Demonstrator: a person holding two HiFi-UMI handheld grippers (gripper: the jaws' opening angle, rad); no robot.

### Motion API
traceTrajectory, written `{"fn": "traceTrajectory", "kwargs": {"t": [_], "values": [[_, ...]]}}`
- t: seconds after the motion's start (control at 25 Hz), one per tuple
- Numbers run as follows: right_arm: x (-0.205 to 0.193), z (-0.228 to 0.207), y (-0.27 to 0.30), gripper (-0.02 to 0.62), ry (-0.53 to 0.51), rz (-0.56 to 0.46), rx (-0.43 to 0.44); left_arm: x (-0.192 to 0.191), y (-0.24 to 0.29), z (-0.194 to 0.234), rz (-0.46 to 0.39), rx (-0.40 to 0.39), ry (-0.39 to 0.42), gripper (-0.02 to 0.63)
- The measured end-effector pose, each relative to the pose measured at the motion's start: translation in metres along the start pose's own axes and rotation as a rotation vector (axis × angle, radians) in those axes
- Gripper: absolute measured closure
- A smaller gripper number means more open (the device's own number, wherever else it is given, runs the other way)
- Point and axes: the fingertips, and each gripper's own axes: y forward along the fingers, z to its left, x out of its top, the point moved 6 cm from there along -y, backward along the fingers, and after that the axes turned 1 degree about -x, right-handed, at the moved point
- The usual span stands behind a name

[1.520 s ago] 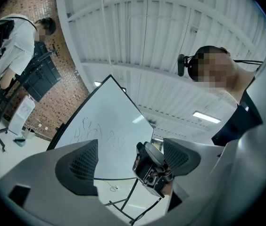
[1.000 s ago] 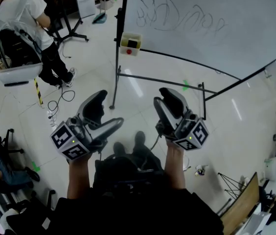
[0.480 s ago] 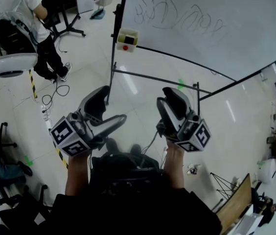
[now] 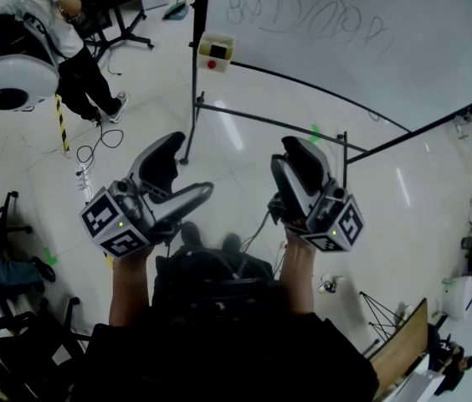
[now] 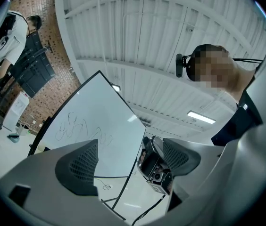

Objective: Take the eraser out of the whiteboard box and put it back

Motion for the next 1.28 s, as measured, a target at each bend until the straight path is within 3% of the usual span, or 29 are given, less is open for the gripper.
{"fn": "traceTrajectory", "kwargs": {"t": [0.4,0.88,1.28], "values": [[0.024,-0.004,-0.048,0.46,0.085,-0.017,0.052,-0.03,0.033,-0.035,0.011,0.041,0.008,0.176],[0.033,-0.005,-0.108,0.522,0.154,-0.041,0.121,-0.068,0.051,-0.08,0.043,0.118,0.024,0.176],[0.049,-0.004,-0.101,0.554,0.103,-0.083,0.119,-0.056,0.058,-0.084,0.037,0.068,0.055,0.176]]}}
